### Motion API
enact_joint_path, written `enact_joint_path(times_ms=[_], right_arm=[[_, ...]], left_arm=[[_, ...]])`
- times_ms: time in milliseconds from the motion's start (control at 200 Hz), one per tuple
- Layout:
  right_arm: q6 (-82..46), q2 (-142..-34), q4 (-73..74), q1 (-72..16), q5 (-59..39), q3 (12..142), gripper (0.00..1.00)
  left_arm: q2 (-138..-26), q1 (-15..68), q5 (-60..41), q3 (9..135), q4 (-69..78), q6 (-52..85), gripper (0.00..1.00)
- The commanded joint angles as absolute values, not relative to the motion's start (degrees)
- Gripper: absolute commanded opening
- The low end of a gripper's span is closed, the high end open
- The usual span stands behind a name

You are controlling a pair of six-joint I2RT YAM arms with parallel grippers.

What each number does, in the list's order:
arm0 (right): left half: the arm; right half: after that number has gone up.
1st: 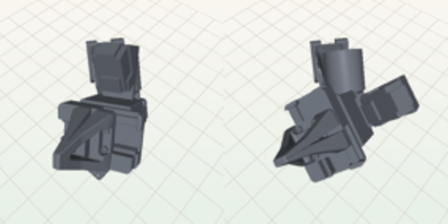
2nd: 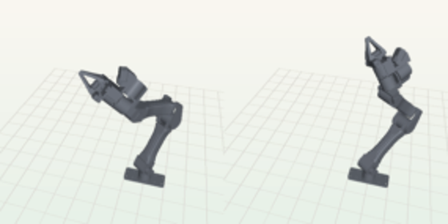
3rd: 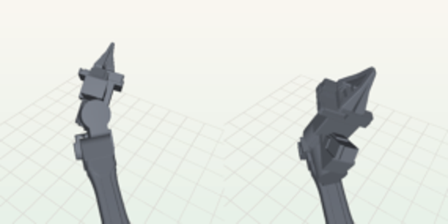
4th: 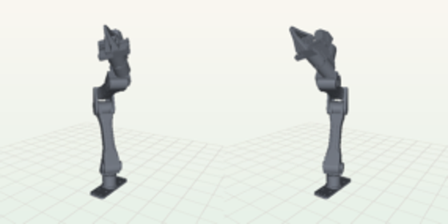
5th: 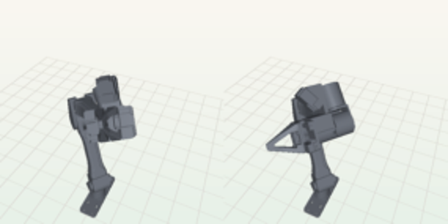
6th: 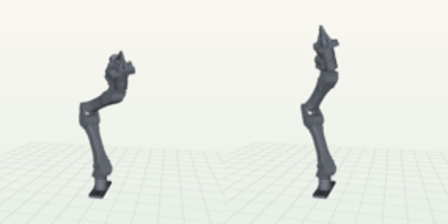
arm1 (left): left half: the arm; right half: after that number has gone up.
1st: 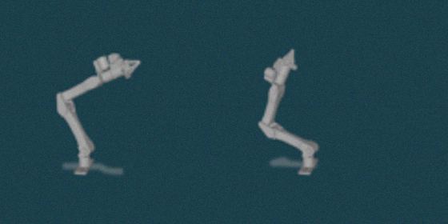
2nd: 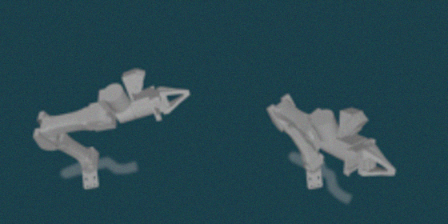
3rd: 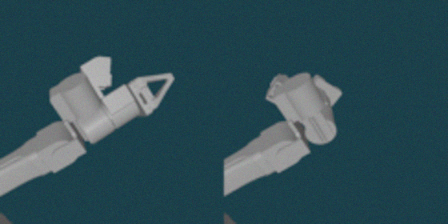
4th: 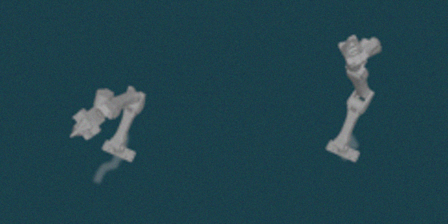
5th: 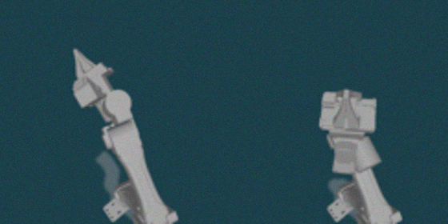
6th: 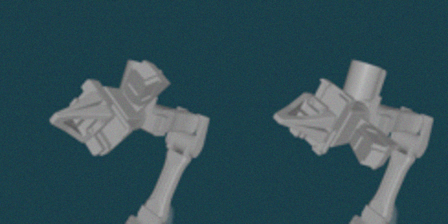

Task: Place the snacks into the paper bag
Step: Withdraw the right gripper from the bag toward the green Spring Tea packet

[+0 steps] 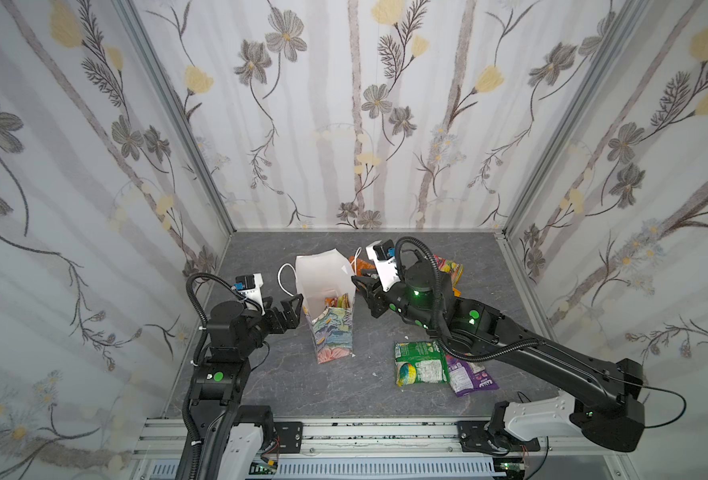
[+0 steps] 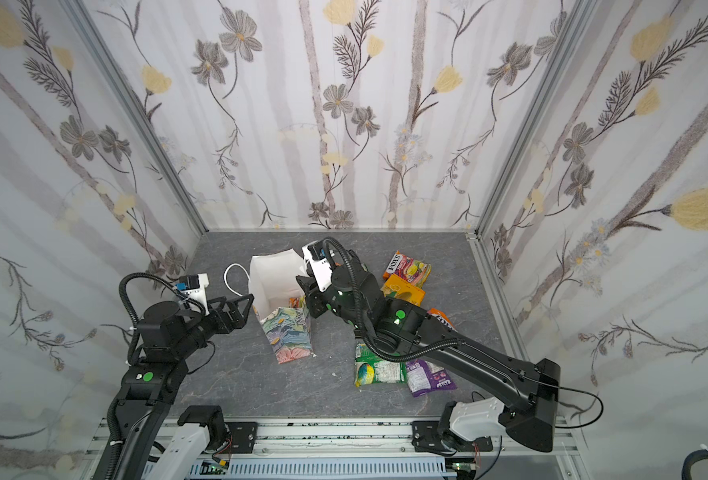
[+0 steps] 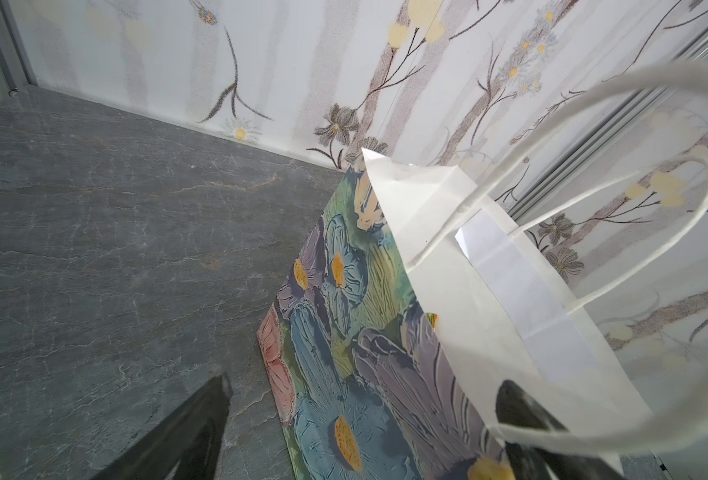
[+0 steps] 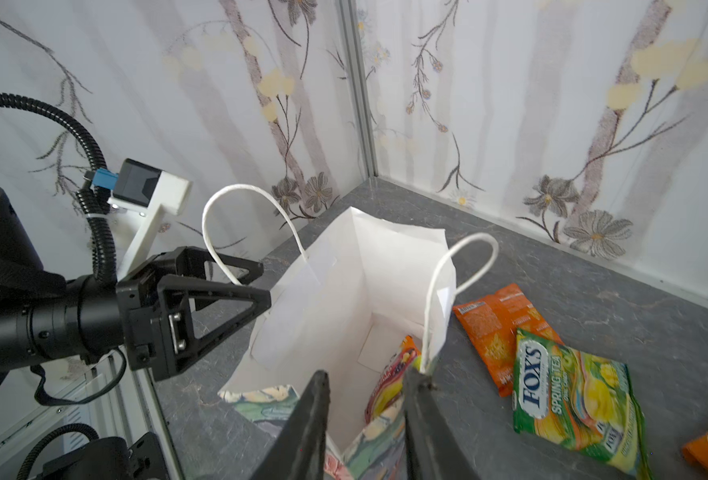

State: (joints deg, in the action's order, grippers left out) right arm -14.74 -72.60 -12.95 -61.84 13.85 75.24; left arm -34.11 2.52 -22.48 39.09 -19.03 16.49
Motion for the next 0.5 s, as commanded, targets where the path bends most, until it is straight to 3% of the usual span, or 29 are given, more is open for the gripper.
enact_joint_path(times_ms=[0, 265, 340, 495], right_arm=[[-20.0, -68.9, -23.1, -62.0, 18.3, 73.3, 0.35], [-27.9, -61.2, -38.5, -61.8, 28.1, 69.8, 0.53], [-29.9, -59.3, -38.7, -61.4, 28.1, 67.6, 0.63], [-34.2, -58.6, -42.3, -59.2, 26.1, 63.9, 0.74]], left_arm=[[-33.9, 2.5, -21.6, 38.9, -17.0, 16.2, 1.00], [-33.9, 2.5, -21.5, 39.0, -17.1, 16.1, 1.00], [-33.8, 2.5, -21.5, 38.9, -17.0, 16.1, 1.00], [-33.9, 2.5, -21.5, 39.0, -17.0, 16.0, 1.00]])
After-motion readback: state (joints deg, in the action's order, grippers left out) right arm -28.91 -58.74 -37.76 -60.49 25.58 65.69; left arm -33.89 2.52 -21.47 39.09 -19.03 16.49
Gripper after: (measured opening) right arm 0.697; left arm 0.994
